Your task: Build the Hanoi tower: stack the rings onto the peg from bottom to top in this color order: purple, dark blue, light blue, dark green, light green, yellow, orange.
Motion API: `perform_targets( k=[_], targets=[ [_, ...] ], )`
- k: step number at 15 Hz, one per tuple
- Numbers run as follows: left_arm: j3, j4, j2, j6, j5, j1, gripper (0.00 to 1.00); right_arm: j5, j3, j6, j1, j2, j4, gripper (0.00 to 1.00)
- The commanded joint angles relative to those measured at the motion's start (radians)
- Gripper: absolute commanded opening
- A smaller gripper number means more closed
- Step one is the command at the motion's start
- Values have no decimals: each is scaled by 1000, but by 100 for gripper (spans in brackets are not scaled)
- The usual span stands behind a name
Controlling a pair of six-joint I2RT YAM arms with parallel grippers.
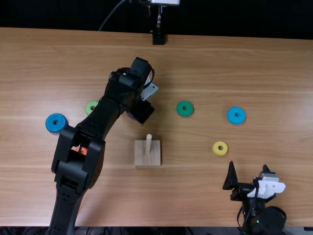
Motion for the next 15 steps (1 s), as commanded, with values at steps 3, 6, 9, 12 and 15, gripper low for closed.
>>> perform_targets(
  k=[3, 6, 9, 12, 15],
  targets=[
    [106, -133, -94, 8, 9, 9, 0, 14, -63, -1, -10, -19, -69, 100],
    [160, -323, -172, 8, 11, 24, 0, 14, -63, -1, -10, -19, -69, 100],
    [117, -334, -313, 8, 16, 29, 0, 14, -63, -1, -10, -19, -69, 100],
    [-153, -111, -482, 4, 31, 26, 0, 14, -63, -1, -10, -19, -69, 100],
    [-302, -47, -611, -81, 51, 26, 0, 14, -63, -1, -10, -19, -69, 100]
  ],
)
